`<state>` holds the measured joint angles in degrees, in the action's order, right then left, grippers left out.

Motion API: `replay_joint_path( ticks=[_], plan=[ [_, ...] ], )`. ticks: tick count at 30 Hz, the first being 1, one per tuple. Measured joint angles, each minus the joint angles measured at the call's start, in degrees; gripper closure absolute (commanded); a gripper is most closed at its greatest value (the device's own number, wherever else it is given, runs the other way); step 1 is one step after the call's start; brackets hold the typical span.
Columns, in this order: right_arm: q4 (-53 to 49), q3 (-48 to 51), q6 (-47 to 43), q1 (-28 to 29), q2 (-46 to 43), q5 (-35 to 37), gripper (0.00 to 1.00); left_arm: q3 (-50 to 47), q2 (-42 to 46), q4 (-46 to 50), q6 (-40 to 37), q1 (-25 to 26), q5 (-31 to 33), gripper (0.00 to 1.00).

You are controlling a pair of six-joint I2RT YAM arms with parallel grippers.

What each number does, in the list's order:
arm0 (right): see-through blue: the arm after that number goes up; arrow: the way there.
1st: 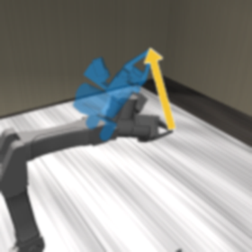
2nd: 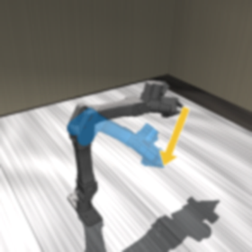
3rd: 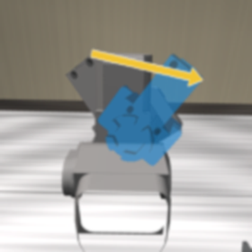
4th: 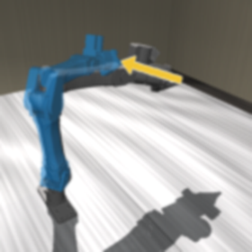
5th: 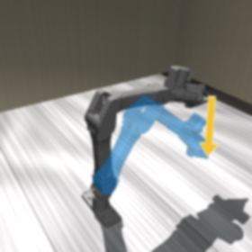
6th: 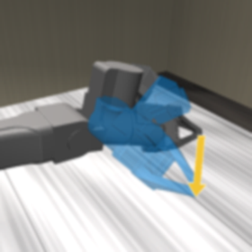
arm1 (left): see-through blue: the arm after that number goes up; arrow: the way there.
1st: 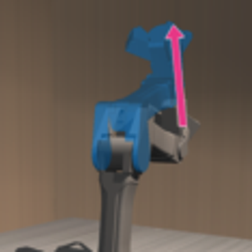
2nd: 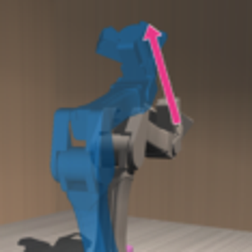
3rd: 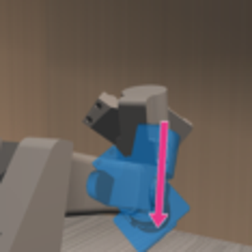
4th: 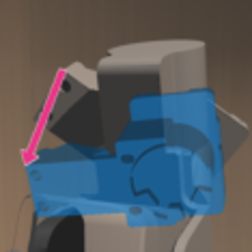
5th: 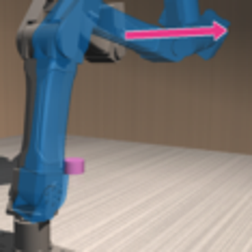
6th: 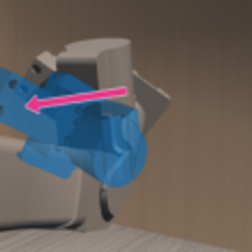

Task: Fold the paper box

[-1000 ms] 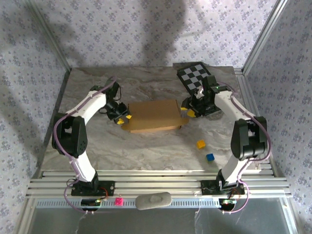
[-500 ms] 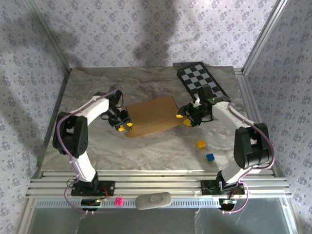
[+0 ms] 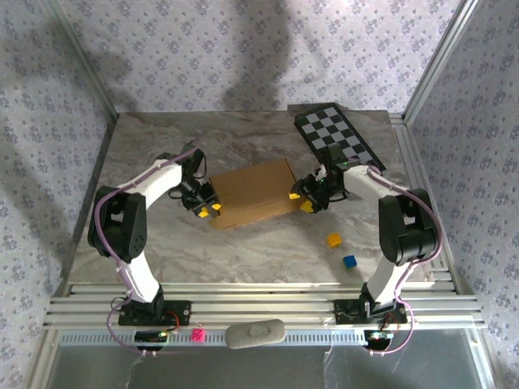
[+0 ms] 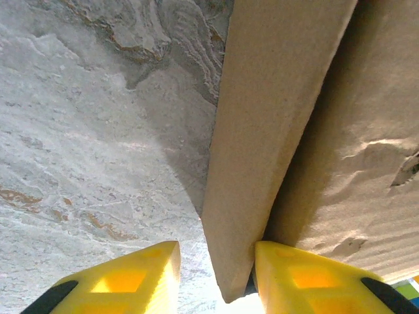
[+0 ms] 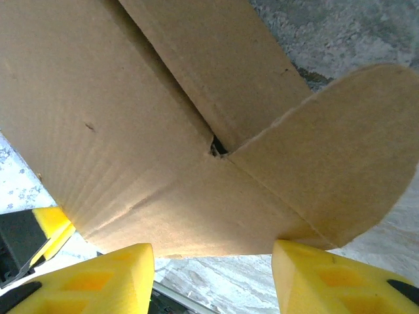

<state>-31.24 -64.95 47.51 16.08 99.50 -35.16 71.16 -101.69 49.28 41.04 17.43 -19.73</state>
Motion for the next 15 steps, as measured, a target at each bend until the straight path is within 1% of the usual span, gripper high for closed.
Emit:
replay_joint_path(
  ticks=[3,5,12,15],
  plan=[
    [1.07,0.00,0.52,0.22,1.46,0.04,0.54,0.00,0.00,-0.02,0.57,0.07,-0.15,0.64],
    [1.68,0.00,0.79,0.20,2.60,0.04,0.55,0.04,0.22,0.07,0.76,0.11,-0.15,0.61],
    [1.62,-0.52,0.79,0.20,4.37,-0.07,0.56,1.60,3.32,0.83,1.66,-0.22,0.50,0.55],
    [1.40,-1.25,0.76,0.20,4.55,0.07,0.55,2.99,5.35,1.99,1.46,-1.14,0.46,0.54]
  ],
)
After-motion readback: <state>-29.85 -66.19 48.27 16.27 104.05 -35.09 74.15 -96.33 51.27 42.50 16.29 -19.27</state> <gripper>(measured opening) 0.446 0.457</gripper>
